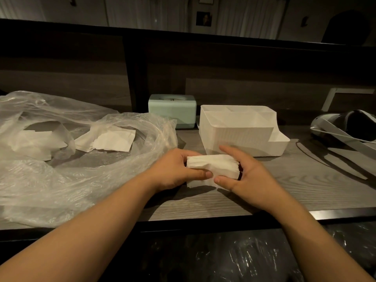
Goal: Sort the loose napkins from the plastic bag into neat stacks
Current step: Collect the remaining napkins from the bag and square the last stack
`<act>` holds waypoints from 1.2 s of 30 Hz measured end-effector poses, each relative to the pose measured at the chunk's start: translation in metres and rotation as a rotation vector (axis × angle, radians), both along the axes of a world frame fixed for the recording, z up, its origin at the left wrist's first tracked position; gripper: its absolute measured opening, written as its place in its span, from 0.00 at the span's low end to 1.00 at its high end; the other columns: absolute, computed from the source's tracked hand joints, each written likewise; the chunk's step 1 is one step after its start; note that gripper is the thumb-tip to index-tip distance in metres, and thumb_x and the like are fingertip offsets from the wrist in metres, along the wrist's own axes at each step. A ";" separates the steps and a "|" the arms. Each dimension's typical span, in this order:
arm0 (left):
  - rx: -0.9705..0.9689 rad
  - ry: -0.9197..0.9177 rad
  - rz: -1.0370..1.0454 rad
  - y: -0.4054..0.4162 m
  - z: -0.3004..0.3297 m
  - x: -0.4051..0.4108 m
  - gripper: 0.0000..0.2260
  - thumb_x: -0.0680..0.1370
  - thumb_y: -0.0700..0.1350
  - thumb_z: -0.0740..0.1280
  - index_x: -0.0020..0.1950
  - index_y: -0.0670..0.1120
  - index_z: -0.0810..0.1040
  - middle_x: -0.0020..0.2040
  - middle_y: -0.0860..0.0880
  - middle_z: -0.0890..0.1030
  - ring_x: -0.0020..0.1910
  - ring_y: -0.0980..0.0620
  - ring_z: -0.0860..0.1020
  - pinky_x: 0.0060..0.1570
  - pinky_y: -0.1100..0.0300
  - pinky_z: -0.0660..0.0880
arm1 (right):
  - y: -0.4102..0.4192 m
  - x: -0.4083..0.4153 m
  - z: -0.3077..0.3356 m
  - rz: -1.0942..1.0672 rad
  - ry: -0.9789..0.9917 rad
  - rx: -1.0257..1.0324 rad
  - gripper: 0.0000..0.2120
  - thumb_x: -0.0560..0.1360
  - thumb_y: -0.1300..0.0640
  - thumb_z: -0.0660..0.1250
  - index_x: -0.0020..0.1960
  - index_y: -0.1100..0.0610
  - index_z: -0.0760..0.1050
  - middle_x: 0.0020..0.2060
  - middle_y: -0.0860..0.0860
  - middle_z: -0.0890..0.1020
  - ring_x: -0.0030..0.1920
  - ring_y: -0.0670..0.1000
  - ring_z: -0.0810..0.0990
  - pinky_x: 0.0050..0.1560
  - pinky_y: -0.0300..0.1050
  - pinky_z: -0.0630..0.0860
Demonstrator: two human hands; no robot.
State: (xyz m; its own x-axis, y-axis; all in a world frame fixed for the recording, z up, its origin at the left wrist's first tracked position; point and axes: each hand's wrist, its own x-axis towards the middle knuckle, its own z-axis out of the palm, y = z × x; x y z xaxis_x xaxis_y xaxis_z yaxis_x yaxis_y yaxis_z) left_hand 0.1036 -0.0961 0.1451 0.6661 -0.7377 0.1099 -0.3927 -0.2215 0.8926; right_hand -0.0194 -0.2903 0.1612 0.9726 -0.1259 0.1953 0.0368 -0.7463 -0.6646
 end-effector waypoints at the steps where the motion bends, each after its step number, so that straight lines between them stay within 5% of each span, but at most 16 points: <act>1: 0.014 0.006 0.002 0.000 0.001 0.000 0.15 0.73 0.49 0.79 0.59 0.51 0.85 0.52 0.50 0.87 0.54 0.49 0.84 0.62 0.42 0.78 | -0.004 0.000 -0.004 0.000 0.026 0.064 0.26 0.73 0.51 0.77 0.65 0.35 0.71 0.59 0.35 0.76 0.58 0.38 0.76 0.57 0.33 0.75; 5: 0.039 0.003 0.015 0.000 0.005 -0.003 0.32 0.69 0.50 0.82 0.72 0.55 0.77 0.59 0.58 0.84 0.59 0.60 0.81 0.67 0.52 0.76 | -0.010 0.003 -0.010 0.012 0.033 0.154 0.20 0.73 0.56 0.77 0.55 0.36 0.74 0.51 0.35 0.81 0.53 0.32 0.77 0.48 0.28 0.74; 8: 0.015 0.003 0.019 -0.002 0.005 -0.003 0.20 0.70 0.53 0.80 0.61 0.54 0.85 0.54 0.53 0.87 0.56 0.52 0.84 0.64 0.47 0.78 | -0.009 0.003 -0.016 -0.083 -0.009 0.167 0.19 0.73 0.48 0.76 0.60 0.37 0.73 0.54 0.36 0.80 0.57 0.40 0.78 0.55 0.33 0.76; 11: -0.026 0.007 0.041 -0.002 0.004 -0.004 0.16 0.71 0.51 0.79 0.57 0.52 0.86 0.52 0.52 0.88 0.55 0.50 0.85 0.64 0.46 0.77 | -0.008 0.001 -0.026 -0.170 -0.002 -0.110 0.36 0.69 0.23 0.58 0.72 0.39 0.67 0.63 0.40 0.78 0.65 0.47 0.75 0.67 0.58 0.73; 18: -0.051 0.030 0.004 -0.002 0.003 -0.003 0.23 0.68 0.47 0.81 0.63 0.55 0.83 0.57 0.55 0.86 0.59 0.55 0.83 0.65 0.54 0.76 | -0.004 0.003 -0.030 -0.101 0.135 -0.241 0.55 0.64 0.16 0.33 0.82 0.44 0.54 0.78 0.41 0.65 0.78 0.46 0.61 0.78 0.64 0.53; 22: -0.038 0.022 0.018 -0.001 0.003 -0.003 0.17 0.72 0.42 0.80 0.59 0.51 0.84 0.54 0.53 0.87 0.56 0.54 0.84 0.64 0.54 0.78 | 0.001 -0.001 -0.017 -0.056 0.095 -0.079 0.31 0.76 0.29 0.56 0.77 0.36 0.60 0.70 0.35 0.71 0.72 0.44 0.68 0.77 0.58 0.59; 23: -0.024 0.018 0.018 -0.001 0.003 -0.002 0.17 0.72 0.43 0.80 0.59 0.50 0.85 0.54 0.52 0.87 0.56 0.53 0.84 0.64 0.51 0.78 | 0.001 -0.002 -0.012 -0.043 0.088 0.029 0.30 0.77 0.36 0.65 0.75 0.35 0.59 0.68 0.33 0.69 0.70 0.42 0.68 0.76 0.51 0.62; 25: -0.009 0.023 0.005 0.000 0.004 -0.002 0.18 0.71 0.44 0.80 0.60 0.49 0.85 0.54 0.51 0.87 0.57 0.52 0.84 0.66 0.48 0.77 | 0.000 -0.003 -0.004 -0.024 0.118 0.203 0.43 0.73 0.47 0.76 0.80 0.40 0.55 0.66 0.34 0.66 0.69 0.41 0.67 0.69 0.40 0.64; 28: -0.004 0.029 0.002 0.000 0.004 -0.002 0.19 0.70 0.44 0.80 0.61 0.49 0.84 0.55 0.51 0.87 0.58 0.52 0.84 0.66 0.46 0.77 | -0.004 -0.001 -0.004 0.012 0.130 0.353 0.31 0.71 0.56 0.79 0.70 0.44 0.71 0.59 0.38 0.79 0.60 0.44 0.79 0.58 0.39 0.79; 31: -0.009 0.055 0.004 0.000 0.005 -0.003 0.23 0.71 0.41 0.80 0.65 0.51 0.82 0.57 0.53 0.86 0.59 0.54 0.83 0.66 0.49 0.77 | -0.004 -0.001 -0.008 0.019 0.061 0.433 0.18 0.73 0.63 0.76 0.58 0.48 0.79 0.50 0.45 0.85 0.49 0.40 0.83 0.43 0.33 0.79; 36: -0.031 0.078 0.004 0.000 0.005 -0.005 0.20 0.68 0.48 0.80 0.59 0.52 0.84 0.55 0.50 0.87 0.57 0.50 0.84 0.66 0.45 0.77 | -0.003 0.001 -0.013 0.023 -0.025 0.453 0.17 0.73 0.63 0.75 0.56 0.45 0.80 0.47 0.42 0.86 0.49 0.38 0.83 0.46 0.30 0.78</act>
State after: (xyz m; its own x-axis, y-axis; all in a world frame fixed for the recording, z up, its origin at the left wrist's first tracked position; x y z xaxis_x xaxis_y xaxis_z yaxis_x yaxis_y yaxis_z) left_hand 0.0989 -0.0966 0.1505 0.6764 -0.7322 0.0802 -0.3209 -0.1949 0.9268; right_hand -0.0183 -0.2929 0.1482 0.9720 -0.1821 0.1488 0.0702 -0.3794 -0.9225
